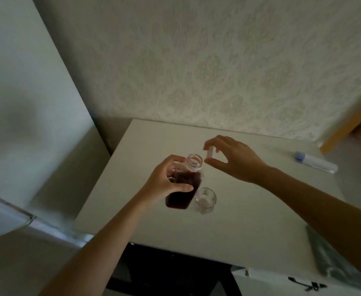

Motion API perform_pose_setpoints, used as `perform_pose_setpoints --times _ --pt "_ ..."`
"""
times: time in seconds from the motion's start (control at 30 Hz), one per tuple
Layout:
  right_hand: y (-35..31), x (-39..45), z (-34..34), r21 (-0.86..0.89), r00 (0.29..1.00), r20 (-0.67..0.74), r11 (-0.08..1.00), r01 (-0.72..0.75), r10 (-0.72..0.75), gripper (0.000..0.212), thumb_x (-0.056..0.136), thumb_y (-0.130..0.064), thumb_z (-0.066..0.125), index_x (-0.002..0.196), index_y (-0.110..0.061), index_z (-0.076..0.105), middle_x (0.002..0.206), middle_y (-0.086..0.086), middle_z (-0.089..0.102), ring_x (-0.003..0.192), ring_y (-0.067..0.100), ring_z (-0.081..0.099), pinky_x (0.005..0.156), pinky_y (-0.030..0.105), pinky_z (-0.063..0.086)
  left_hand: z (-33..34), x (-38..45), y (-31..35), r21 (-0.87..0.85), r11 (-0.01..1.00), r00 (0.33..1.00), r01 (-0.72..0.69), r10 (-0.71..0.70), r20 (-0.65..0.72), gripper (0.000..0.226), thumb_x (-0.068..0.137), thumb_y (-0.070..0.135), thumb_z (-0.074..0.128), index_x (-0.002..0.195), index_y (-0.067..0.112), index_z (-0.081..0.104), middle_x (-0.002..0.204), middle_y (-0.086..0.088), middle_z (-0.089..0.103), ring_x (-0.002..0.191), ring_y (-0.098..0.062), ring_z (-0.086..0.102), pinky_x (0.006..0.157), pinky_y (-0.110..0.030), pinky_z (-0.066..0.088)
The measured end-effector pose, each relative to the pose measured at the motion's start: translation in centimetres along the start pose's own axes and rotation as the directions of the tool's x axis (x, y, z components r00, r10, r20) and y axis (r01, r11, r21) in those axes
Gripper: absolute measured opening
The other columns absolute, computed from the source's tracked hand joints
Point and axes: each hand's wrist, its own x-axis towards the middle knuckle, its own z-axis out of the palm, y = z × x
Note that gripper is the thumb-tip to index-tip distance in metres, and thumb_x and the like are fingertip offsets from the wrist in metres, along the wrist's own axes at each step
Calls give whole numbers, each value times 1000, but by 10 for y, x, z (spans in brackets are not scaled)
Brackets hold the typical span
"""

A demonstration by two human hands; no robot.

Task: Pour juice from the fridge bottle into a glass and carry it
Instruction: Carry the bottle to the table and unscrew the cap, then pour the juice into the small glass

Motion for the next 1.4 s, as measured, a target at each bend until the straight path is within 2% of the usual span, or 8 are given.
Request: perform_pose_setpoints --times 0.13,0.3,0.43,0.53,0.83,1.07,1.23,1.4 --pt "30 -37 64 97 958 25 954 -285 284 29 79 -44 67 99 -26 56 100 -8 63 90 10 56 74 28 45 13 -3 -32 -24 999 993 33 -35 -108 67 56 8 89 104 40 55 107 8 69 96 -5 66 81 -26 53" --pt "68 -85 141 295 795 129 743 -601 592 44 72 -27 76 113 -22 62 101 0 71 92 17 66 83 40 53 29 -9 -70 -61 995 969 76 -88 -229 67 54 6 88 103 37 55 101 11 69 91 -2 67 79 -27 53" --pt "86 -108 192 401 655 217 546 -736 724 46 72 -19 76 116 -14 63 106 8 71 90 21 66 85 40 54 35 -12 -94 -63 993 962 101 -113 -247 66 51 18 87 107 34 55 104 7 69 95 -9 68 81 -29 55" --pt "88 -113 215 458 622 234 480 -748 747 57 72 -15 78 125 -16 56 111 7 69 95 23 64 88 38 52 38 -10 -105 -62 992 959 113 -125 -254 67 53 10 88 106 34 55 108 2 69 97 -11 68 83 -30 55" --pt "92 -118 225 98 705 178 700 -707 687 63 77 -37 72 134 -30 47 140 4 49 128 22 44 100 37 38 42 -7 -110 -64 993 958 101 -115 -264 69 56 -1 87 103 37 54 112 -4 68 95 -5 67 77 -18 53" --pt "87 -120 221 -19 736 247 762 -647 631 62 87 -46 57 142 -30 34 153 6 29 139 22 30 109 36 28 42 -6 -108 -67 993 957 97 -112 -269 69 56 -3 86 103 36 54 109 -3 69 93 -3 68 75 -17 53" --pt "78 -109 209 55 769 183 774 -631 613 75 82 -47 63 144 -25 28 150 -1 36 141 15 23 117 41 7 39 -6 -108 -73 992 955 106 -122 -269 69 56 -1 87 103 38 55 110 -1 68 93 -3 67 73 -14 52" --pt "62 -95 203 369 803 220 715 -594 554 104 64 -44 80 145 -26 17 146 0 40 134 21 35 114 49 20 35 -5 -108 -93 990 950 109 -131 -283 69 52 7 88 106 36 55 113 -3 68 96 -8 68 77 -20 53"
